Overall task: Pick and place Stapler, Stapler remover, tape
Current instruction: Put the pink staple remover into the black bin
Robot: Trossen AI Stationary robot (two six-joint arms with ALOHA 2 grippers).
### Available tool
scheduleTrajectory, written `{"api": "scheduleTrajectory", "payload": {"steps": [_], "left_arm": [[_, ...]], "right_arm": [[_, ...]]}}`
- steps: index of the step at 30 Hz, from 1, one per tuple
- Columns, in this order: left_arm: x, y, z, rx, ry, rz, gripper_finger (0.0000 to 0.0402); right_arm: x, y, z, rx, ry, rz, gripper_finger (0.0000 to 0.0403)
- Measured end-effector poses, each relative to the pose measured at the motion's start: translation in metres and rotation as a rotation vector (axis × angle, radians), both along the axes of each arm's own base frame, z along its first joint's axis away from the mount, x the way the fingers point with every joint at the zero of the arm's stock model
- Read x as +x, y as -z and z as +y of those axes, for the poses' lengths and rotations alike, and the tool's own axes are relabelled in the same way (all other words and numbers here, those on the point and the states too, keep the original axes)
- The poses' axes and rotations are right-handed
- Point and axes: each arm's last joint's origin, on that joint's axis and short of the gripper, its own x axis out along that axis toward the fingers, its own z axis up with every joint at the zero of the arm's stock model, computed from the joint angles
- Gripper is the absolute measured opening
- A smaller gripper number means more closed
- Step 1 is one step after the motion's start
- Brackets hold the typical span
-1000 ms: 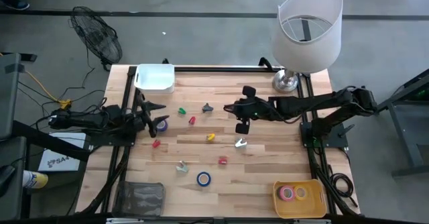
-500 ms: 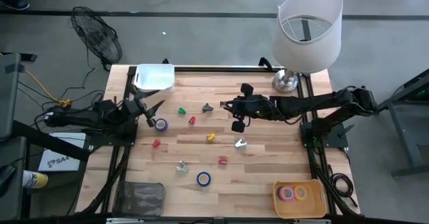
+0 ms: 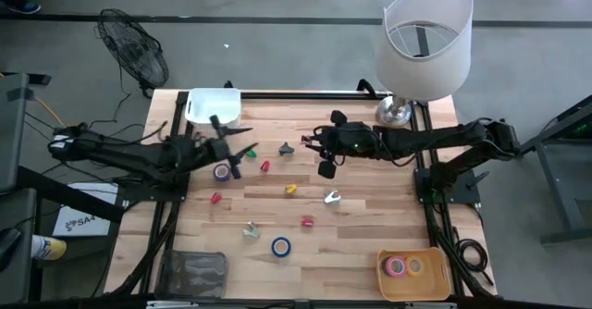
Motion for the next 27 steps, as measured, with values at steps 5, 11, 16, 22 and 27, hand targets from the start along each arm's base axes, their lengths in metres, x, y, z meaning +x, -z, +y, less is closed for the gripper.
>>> {"api": "scheduleTrajectory", "payload": {"steps": [5,11,16,22,27], "left_arm": [[0.04,-0.02,-0.004,0.074,-0.002,0.072,0.0199],[0.078,-0.037,-0.008,0.133,0.021,0.139,0.0199],[0.101,-0.038,-0.002,0.084,0.09,0.199,0.0199],[0.111,-0.042,0.013,0.012,0.105,0.166,0.0199],[0.111,-0.042,0.02,-0.039,0.218,0.169,0.0199]], "right_arm": [[0.001,-0.002,-0.003,0.01,-0.017,-0.023,0.0074],[0.001,-0.002,-0.002,0.013,-0.04,-0.021,0.0074],[0.001,-0.002,-0.001,0.023,-0.084,-0.025,0.0074],[0.002,-0.002,0.0,0.009,-0.124,-0.022,0.0074],[0.002,-0.004,-0.001,-0.017,-0.131,-0.034,0.0074]]}}
